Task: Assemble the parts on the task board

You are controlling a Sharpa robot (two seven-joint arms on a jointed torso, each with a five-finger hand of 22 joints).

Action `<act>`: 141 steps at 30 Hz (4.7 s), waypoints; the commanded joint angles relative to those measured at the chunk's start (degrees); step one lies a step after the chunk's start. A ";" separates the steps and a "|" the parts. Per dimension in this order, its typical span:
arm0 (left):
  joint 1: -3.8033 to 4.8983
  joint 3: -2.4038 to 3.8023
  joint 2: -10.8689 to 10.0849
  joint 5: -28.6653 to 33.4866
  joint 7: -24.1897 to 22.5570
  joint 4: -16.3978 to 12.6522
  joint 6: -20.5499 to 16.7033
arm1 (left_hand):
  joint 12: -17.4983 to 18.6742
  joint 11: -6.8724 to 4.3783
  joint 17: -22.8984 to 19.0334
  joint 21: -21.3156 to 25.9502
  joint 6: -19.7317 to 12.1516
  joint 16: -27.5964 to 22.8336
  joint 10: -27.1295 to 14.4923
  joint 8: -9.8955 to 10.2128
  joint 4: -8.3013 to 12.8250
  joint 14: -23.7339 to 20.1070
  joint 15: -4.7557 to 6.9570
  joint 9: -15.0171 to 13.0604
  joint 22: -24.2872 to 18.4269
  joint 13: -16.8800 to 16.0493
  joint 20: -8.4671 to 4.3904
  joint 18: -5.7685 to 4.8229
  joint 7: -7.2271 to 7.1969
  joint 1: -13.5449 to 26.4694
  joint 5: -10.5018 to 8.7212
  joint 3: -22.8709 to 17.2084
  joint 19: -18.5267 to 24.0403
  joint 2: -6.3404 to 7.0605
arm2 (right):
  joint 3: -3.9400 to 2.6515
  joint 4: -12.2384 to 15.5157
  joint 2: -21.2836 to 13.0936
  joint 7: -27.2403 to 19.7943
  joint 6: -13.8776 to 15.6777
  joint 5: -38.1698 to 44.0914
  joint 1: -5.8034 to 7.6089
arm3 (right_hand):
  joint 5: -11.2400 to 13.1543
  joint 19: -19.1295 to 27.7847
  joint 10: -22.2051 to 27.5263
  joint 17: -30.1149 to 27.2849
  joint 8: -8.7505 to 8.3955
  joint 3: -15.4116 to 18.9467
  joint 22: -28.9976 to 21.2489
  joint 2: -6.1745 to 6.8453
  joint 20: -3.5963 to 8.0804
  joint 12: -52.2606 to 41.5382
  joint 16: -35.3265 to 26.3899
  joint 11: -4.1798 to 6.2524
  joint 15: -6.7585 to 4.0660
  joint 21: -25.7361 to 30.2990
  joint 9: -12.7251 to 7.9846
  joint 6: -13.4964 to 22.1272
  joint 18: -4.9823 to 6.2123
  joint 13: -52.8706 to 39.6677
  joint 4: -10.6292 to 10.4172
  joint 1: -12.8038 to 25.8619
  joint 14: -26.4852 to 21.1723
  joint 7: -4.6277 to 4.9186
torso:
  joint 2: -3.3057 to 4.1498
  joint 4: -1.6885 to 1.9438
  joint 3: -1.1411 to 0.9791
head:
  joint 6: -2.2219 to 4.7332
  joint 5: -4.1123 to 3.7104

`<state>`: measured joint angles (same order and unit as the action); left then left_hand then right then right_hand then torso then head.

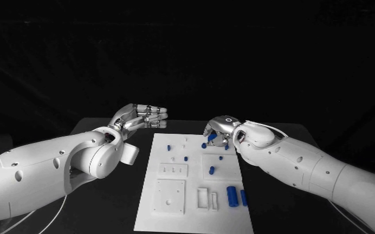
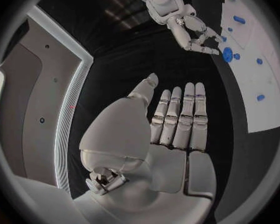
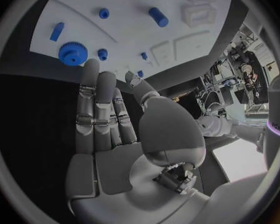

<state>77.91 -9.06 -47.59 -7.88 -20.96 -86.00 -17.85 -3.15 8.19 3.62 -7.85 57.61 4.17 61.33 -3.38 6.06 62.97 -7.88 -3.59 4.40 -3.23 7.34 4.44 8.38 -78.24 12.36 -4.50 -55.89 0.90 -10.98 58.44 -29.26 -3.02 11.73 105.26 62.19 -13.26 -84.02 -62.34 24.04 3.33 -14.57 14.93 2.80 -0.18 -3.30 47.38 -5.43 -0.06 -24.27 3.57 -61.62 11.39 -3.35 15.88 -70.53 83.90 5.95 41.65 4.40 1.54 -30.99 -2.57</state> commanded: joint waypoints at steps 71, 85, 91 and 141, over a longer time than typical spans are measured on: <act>2.49 0.21 -1.04 0.00 0.89 -3.10 1.80 | -0.22 0.39 0.04 -0.27 -0.29 -0.05 -0.43 -0.18 -1.28 -0.01 -0.20 -0.09 -0.14 -0.09 0.09 -0.28 0.39 0.22 -2.05 2.90 -0.24 -0.49 | -0.09 -4.89 3.72 6.66 2.86 10.20 0.03 | 6.93 -1.07 -8.27 0.02 0.39 -20.86 10.30 0.88 2.58 0.00 7.05 1.73 -1.35 -8.65 0.27 -5.74 -1.45 -0.06 0.03 -0.95 -1.47 0.21 | 6.64 1.49 1.84 | 4.01 0.67; 2.59 0.21 -0.98 0.19 1.14 -2.81 1.85 | -0.21 0.40 0.04 -0.21 -0.24 -0.05 -0.51 -0.18 -1.58 -0.06 -0.21 -0.09 -0.14 -0.09 0.11 -0.26 0.37 -0.22 -2.13 3.13 -0.26 -0.48 | -0.91 -2.47 5.03 9.37 5.49 11.97 0.33 | 7.04 0.08 -10.30 0.37 0.29 -20.09 13.90 0.80 3.12 0.00 7.32 2.39 -1.84 -9.82 0.32 -7.75 -1.84 -0.07 -0.06 -1.22 -1.48 -0.34 | 6.97 1.46 1.87 | 4.55 0.90; 2.60 0.21 -0.83 0.26 1.23 -2.70 1.85 | -0.21 0.45 0.03 -0.20 -0.27 -0.05 -0.65 -0.17 -1.63 -0.11 -0.23 -0.08 -0.13 -0.09 0.13 -0.24 0.39 -0.26 -2.15 3.16 -0.27 -0.48 | -1.42 -2.68 6.67 11.41 7.01 12.83 0.58 | 7.43 0.02 -10.36 0.45 0.31 -19.98 14.80 0.79 3.17 -0.01 7.37 2.45 -1.89 -9.49 0.33 -7.87 -1.84 -0.08 -0.07 -1.15 -1.51 -0.37 | 7.09 1.62 1.99 | 4.78 0.68; 6.46 0.16 -0.65 0.16 1.95 -4.06 0.68 | -0.21 0.49 0.03 -0.19 -0.29 -0.06 -0.78 -0.17 -2.18 -0.15 -0.25 -0.08 -0.13 -0.09 0.16 -0.17 0.41 -0.80 -2.23 3.02 -0.31 0.10 | -1.78 -6.44 11.39 12.59 8.45 13.18 2.25 | 6.97 -0.25 -9.92 0.68 0.26 -18.72 17.83 1.31 3.08 0.02 7.47 2.31 -1.78 -7.66 0.26 -7.64 -1.87 -0.05 0.08 -1.33 -1.52 -0.32 | 9.22 2.29 3.16 | 5.60 0.80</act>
<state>84.20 -8.94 -48.28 -7.90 -18.79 -89.83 -17.05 -3.14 8.61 3.59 -7.84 57.41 4.16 60.90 -3.37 4.11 62.96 -7.89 -3.59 4.33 -3.24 7.36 4.44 8.58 -78.49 10.37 -1.46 -55.90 1.14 -12.74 51.94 -17.87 10.09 21.40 118.48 64.42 -6.21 -83.81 -71.59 24.69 3.32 -33.75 32.71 3.87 2.63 -3.10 54.65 -3.76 -1.44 -32.07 3.79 -69.11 8.76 -3.32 15.97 -71.60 82.40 5.65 50.80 6.66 4.67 -25.42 -1.78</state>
